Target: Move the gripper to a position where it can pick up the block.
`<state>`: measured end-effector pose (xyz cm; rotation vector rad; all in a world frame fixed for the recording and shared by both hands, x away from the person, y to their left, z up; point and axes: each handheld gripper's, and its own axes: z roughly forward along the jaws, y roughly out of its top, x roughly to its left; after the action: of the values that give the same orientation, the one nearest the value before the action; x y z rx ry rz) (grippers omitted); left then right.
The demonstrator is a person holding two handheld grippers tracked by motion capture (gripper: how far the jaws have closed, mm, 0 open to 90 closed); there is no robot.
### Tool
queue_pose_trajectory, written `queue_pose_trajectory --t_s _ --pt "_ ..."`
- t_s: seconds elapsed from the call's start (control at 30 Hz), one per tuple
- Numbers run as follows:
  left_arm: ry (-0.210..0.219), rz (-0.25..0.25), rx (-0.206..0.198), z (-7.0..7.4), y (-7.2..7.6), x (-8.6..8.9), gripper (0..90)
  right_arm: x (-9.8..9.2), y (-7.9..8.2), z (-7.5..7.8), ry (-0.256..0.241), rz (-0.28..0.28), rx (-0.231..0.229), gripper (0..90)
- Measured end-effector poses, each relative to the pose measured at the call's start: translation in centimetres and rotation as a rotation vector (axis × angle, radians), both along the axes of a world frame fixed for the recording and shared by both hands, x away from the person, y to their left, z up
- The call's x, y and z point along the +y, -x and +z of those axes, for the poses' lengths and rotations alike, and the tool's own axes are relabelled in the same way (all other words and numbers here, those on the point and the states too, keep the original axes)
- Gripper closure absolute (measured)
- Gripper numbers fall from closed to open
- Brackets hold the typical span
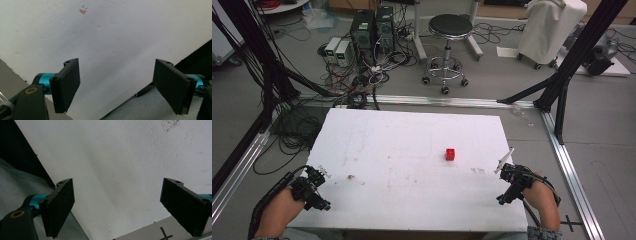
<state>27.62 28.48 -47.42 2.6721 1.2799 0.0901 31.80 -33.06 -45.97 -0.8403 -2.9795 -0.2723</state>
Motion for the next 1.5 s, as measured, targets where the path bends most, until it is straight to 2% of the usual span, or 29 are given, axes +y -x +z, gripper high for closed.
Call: queue_pose_trajectory --t_s 0.63,0.87,1.07,1.17,1.23,1.33,1.5 --pt "-0.009 0.001 0.001 0.0 0.0 -0.1 22.2 0.1 0.0 0.0 0.001 0.0 -0.001 11.6" --pt "-0.009 0.006 0.001 0.0 0.0 0.0 22.2 -0.2 -0.2 0.2 0.007 -0.01 -0.033 11.6" --pt "-0.007 0.011 0.001 0.2 0.1 0.2 22.2 -0.5 -1.2 0.0 0.02 -0.005 -0.043 11.6" --pt "-0.011 0.006 0.001 0.2 0.1 0.3 22.2 -0.8 -2.0 -0.3 0.05 0.002 -0.027 11.6" --pt "-0.01 0.01 0.001 0.2 0.1 0.3 22.2 -1.0 -2.7 -0.2 0.052 0.008 -0.02 11.6" --pt "-0.008 0.017 -0.003 0.2 0.2 0.5 22.2 -1.0 -3.7 0.4 0.017 0.028 -0.033 11.6" --pt "-0.004 0.013 -0.001 0.4 0.2 0.6 22.2 -0.2 -5.6 1.7 0.033 0.088 -0.053 11.6"
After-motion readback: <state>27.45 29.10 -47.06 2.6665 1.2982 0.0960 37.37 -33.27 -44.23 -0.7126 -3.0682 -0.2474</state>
